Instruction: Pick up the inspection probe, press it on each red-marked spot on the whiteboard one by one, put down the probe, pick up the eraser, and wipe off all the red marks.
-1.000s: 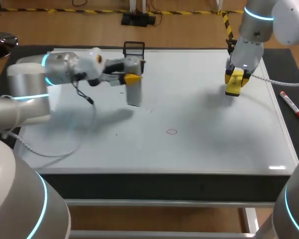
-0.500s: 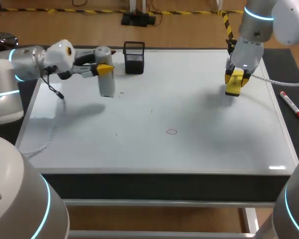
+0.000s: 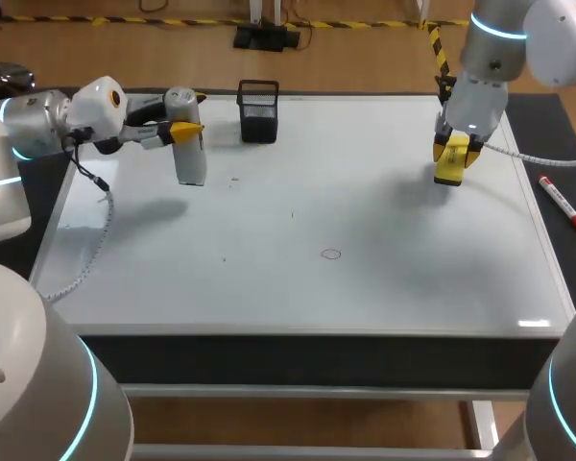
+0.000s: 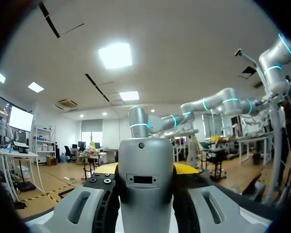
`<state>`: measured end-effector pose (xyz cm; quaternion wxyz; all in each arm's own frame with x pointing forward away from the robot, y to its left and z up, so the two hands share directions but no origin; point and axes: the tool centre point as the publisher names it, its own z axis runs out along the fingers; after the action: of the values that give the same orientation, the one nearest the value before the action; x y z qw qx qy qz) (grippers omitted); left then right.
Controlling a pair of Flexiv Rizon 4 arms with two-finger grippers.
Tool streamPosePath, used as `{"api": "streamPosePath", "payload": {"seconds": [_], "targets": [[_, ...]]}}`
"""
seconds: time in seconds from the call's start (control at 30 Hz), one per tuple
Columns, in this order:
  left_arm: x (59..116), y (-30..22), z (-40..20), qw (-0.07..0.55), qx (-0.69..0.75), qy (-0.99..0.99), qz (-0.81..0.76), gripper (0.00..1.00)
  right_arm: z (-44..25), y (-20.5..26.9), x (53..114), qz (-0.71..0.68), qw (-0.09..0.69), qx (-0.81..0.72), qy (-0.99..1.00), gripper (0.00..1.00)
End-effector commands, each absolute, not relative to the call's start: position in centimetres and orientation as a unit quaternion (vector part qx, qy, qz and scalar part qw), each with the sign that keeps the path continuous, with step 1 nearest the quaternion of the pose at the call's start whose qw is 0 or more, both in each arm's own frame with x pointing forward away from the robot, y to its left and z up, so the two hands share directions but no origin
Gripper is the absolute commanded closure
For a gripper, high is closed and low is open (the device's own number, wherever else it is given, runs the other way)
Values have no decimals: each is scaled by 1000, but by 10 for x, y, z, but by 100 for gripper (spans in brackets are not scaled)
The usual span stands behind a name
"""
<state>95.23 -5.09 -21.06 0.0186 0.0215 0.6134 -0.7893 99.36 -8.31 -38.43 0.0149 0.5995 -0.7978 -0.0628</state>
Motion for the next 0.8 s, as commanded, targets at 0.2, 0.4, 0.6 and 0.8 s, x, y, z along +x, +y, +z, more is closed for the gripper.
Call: {"api": "streamPosePath", "payload": {"seconds": [0.2, 0.4, 0.6, 0.8], "targets": [[953, -51, -210, 17, 22, 613, -790, 100, -379, -77, 993, -59, 12, 612, -789, 100], [953, -51, -210, 17, 22, 613, -790, 100, -373, -20, 966, -53, -13, 671, -739, 100], [953, -51, -210, 17, 22, 613, -790, 100, -371, 33, 931, -49, -12, 706, -707, 100], [953, -51, -210, 17, 22, 613, -790, 100, -369, 89, 884, -53, -16, 728, -684, 100]]}}
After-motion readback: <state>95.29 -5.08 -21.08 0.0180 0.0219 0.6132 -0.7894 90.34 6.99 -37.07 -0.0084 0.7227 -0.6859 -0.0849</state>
